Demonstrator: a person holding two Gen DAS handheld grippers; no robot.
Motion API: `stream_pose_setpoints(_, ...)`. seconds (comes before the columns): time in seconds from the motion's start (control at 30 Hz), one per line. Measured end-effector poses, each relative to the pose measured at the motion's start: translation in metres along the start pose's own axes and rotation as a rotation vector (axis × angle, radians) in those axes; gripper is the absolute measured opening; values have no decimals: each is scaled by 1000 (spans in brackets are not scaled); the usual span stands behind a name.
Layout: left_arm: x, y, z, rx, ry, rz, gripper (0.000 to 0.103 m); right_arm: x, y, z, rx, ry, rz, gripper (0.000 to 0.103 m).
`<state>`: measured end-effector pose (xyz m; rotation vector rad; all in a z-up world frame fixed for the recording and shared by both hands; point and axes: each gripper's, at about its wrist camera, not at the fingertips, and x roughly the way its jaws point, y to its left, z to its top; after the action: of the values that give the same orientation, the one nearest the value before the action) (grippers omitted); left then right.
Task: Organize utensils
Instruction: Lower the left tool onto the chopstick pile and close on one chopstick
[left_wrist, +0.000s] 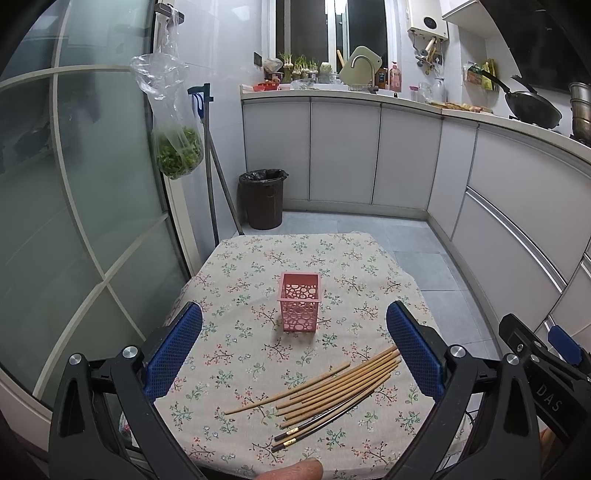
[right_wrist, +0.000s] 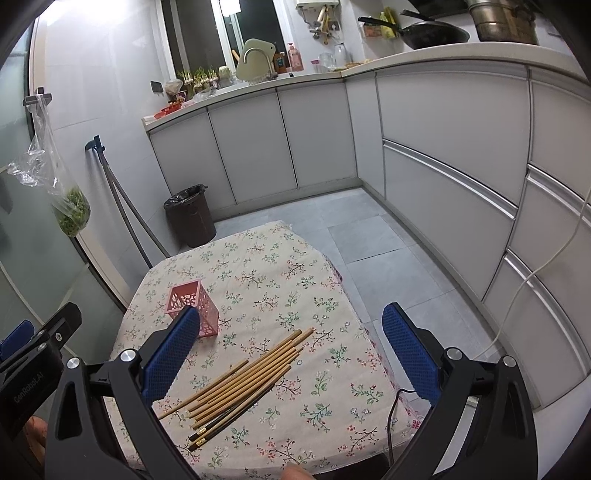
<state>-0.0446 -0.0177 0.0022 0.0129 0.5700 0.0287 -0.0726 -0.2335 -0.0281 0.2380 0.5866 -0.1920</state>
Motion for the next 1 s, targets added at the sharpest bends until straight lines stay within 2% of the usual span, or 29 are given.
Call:
stream_pose_setpoints(0.1, 6, 0, 0, 1, 19, 1, 96, 4, -3, 0, 11, 11, -3, 96)
stream_pose_setpoints(0.17, 21, -2, 1, 30, 77, -19, 96, 9, -9, 1, 47, 43, 7, 96)
stream_pose_setpoints(0.23, 48, -10, 2, 105, 197, -82, 96, 17, -19, 1, 104, 67, 39, 96)
stream_pose_setpoints(0.3, 87, -26, -1, 194, 386, -204, 96, 31, -37, -1, 196, 102, 102, 96)
stream_pose_setpoints(0.37, 119, -43, -5, 257, 517, -298, 96, 49, -58, -6, 315, 157, 173, 96)
stream_pose_setpoints(0.47, 156, -73, -9, 332, 614, -361, 96, 85, -84, -23, 462, 259, 242, 96)
stream_pose_setpoints(0.57, 199, -104, -15, 395, 707, -386, 96, 113, -103, -41, 602, 366, 287, 96)
stream_pose_setpoints(0.67, 241, -128, -31, 445, 777, -361, 94, 130, -105, -47, 546, 402, 158, 96)
stream_pose_setpoints(0.7, 255, -134, -36, 465, 788, -356, 92, 134, -106, -48, 534, 410, 117, 96)
stream_pose_setpoints(0.73, 263, -138, -39, 470, 794, -359, 86, 137, -107, -49, 539, 417, 113, 96)
stream_pose_setpoints(0.83, 301, -146, -53, 483, 854, -342, 79, 154, -111, -53, 555, 454, 123, 96)
stream_pose_setpoints(0.93, 328, -148, -64, 528, 906, -307, 66, 170, -111, -60, 556, 498, 110, 96)
stream_pose_setpoints(1.0, 336, -146, -69, 547, 947, -314, 63, 181, -111, -64, 568, 545, 133, 96)
